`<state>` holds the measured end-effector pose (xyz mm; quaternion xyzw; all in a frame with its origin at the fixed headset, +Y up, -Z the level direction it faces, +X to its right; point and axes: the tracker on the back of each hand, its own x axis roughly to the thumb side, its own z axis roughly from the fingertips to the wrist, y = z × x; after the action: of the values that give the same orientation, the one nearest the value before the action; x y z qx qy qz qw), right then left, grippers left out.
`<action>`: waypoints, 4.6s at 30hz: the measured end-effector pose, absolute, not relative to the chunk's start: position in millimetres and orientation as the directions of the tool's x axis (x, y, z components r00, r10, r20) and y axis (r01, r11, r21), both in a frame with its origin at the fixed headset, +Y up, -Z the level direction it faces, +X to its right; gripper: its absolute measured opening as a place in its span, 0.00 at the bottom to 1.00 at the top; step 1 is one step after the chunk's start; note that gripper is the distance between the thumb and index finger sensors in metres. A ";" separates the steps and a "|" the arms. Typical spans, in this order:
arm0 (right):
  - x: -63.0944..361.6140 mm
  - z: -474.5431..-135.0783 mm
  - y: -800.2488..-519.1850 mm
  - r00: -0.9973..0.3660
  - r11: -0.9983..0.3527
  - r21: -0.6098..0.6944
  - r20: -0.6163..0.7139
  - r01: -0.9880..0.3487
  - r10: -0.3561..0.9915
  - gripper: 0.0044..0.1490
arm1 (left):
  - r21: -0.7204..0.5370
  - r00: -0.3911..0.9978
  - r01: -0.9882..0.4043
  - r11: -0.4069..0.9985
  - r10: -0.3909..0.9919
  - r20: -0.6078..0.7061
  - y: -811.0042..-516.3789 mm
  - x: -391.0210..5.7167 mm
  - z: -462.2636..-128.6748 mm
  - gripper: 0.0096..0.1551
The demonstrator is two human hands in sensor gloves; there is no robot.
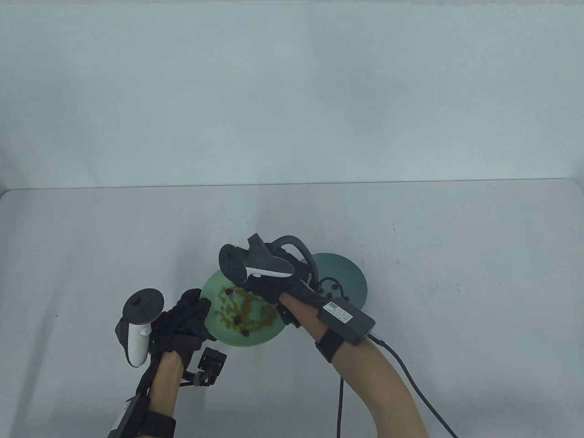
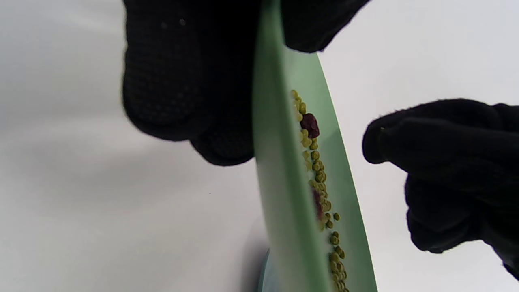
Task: Pick cranberries with hand pinch into plate
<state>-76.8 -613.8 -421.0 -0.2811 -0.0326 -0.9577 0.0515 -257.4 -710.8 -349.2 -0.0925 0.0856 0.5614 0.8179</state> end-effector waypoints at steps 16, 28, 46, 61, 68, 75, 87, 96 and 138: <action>-90.2 -416.8 -636.8 -0.813 -0.993 0.046 0.578 0.110 -0.063 0.29 | -0.064 0.361 -0.932 0.356 0.901 -0.241 -710.6 -255.9 -349.9 0.29; -93.3 -414.9 -638.0 -0.807 -0.989 0.036 0.583 0.142 -0.095 0.28 | -0.068 0.379 -0.925 0.374 0.895 -0.233 -710.4 -255.3 -350.2 0.29; -98.3 -410.7 -638.8 -0.782 -0.986 0.023 0.612 0.163 -0.115 0.29 | -0.056 0.367 -0.930 0.364 0.901 -0.233 -710.7 -256.2 -349.2 0.29; -93.2 -413.5 -621.5 -0.788 -0.992 0.062 0.614 0.112 -0.051 0.31 | -0.070 0.368 -0.930 0.361 0.900 -0.232 -710.4 -255.2 -349.3 0.29; -67.0 -420.0 -586.5 -0.819 -0.996 -0.003 0.570 0.085 -0.072 0.31 | -0.068 0.369 -0.929 0.363 0.899 -0.235 -710.5 -254.9 -349.1 0.29; -17.9 -437.1 -574.6 -0.879 -0.997 -0.028 0.471 0.071 -0.076 0.31 | -0.069 0.370 -0.929 0.365 0.898 -0.238 -710.4 -254.5 -349.1 0.29; 43.0 -469.6 -629.3 -0.953 -0.993 0.086 0.297 0.081 -0.052 0.31 | -0.063 0.369 -0.929 0.365 0.898 -0.239 -709.7 -255.6 -349.1 0.29; 56.0 -482.5 -678.1 -0.972 -0.978 0.173 0.224 0.116 -0.075 0.30 | -0.054 0.362 -0.932 0.360 0.901 -0.241 -708.5 -258.1 -348.7 0.29; 53.8 -448.9 -606.5 -0.950 -0.985 0.011 0.266 0.172 -0.163 0.29 | -0.054 0.363 -0.931 0.361 0.902 -0.233 -707.6 -258.5 -349.0 0.29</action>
<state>53.8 -606.5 -448.9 -0.1331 -0.0172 -0.9873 0.0847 -258.5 -707.6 -349.0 -0.0887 0.0819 0.5584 0.8207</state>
